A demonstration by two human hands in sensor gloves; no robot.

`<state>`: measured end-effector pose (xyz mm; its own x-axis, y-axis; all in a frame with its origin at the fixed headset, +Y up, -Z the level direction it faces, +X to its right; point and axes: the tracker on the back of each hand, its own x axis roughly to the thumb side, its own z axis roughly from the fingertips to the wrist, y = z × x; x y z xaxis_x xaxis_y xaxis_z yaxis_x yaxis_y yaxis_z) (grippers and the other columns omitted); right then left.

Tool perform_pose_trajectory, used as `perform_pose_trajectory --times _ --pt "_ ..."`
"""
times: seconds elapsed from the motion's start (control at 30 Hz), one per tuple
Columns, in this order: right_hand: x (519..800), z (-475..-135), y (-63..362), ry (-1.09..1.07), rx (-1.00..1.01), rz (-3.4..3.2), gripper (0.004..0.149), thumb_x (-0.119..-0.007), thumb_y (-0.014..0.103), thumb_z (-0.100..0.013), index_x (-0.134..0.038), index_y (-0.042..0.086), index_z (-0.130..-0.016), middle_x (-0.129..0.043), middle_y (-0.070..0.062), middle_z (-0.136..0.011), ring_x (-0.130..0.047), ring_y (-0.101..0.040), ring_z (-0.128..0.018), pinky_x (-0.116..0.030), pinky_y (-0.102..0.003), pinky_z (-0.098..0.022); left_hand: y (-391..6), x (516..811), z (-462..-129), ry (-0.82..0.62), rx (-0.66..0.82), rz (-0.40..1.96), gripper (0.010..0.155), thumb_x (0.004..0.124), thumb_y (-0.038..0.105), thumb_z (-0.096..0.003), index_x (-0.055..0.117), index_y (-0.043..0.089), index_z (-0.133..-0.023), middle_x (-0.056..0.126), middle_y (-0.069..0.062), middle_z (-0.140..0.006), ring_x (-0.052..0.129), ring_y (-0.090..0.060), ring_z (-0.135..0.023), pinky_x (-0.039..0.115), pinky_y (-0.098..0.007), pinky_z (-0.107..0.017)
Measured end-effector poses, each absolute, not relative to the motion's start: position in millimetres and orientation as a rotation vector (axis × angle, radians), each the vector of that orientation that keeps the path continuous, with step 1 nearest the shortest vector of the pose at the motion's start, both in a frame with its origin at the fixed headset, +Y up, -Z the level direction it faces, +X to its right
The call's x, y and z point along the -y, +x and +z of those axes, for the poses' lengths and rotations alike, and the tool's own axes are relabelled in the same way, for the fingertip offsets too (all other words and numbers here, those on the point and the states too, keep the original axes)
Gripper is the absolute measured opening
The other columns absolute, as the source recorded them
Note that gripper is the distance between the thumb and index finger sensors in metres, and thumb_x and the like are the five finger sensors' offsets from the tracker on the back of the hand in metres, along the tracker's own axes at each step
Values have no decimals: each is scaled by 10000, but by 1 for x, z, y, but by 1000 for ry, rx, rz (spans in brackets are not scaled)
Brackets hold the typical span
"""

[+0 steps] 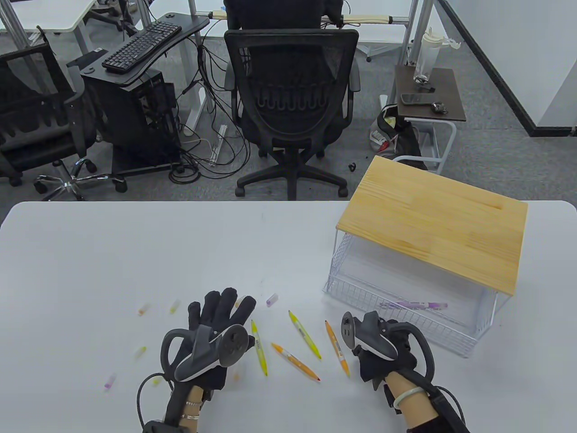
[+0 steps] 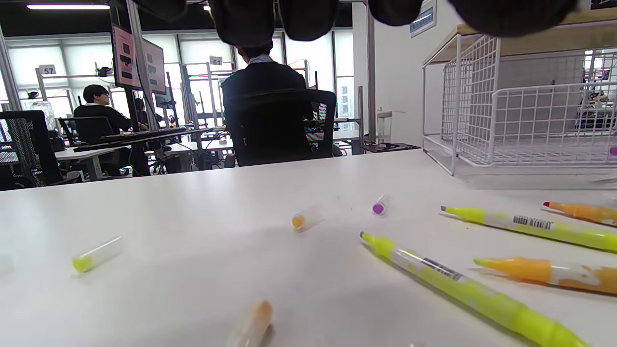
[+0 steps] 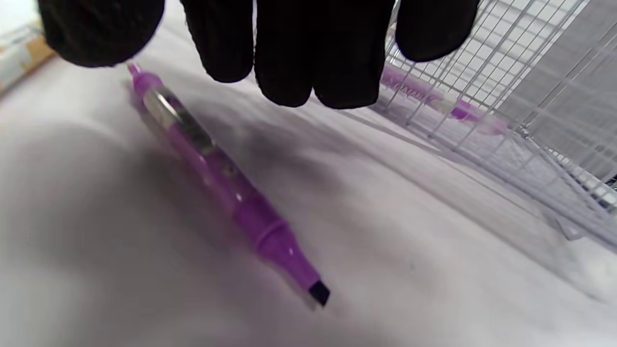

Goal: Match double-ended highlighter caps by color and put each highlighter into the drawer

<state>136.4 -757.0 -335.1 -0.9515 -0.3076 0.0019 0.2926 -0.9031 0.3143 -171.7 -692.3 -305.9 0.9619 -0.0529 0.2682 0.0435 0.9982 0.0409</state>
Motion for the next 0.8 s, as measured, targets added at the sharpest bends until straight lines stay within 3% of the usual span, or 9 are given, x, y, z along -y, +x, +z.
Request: perform_pose_trajectory --times 0.23,0.47,0.63,0.8 --pt "768 -348 123 118 476 -2718 774 -766 517 -410 -553 198 -1083 -519 -186 -1128 -470 -568 -954 -345 -629 -897 -178 692 -307 29 251 -46 764 640 592 -426 445 387 -1135 472 -98 -1260 566 -438 -1115 466 -687 -759" --pt "769 -352 115 148 469 -2653 681 -772 489 -371 -669 209 -983 -593 -175 -1102 -515 -575 -935 -384 -613 -898 -179 694 -308 36 248 -46 761 641 591 -426 449 386 -1134 478 -101 -1258 570 -440 -1113 469 -687 -756" --pt "767 -351 115 160 481 -2656 606 -772 470 -381 -719 183 -912 -598 -183 -1097 -531 -565 -932 -391 -613 -892 -181 693 -308 36 239 -46 760 640 589 -429 448 384 -1134 476 -101 -1258 570 -439 -1112 468 -688 -756" --pt "764 -355 118 168 523 -2673 557 -782 455 -432 -726 187 -917 -599 -169 -1093 -526 -555 -924 -369 -602 -903 -184 691 -308 40 230 -39 760 640 589 -428 448 385 -1134 482 -98 -1257 573 -436 -1112 470 -687 -756"
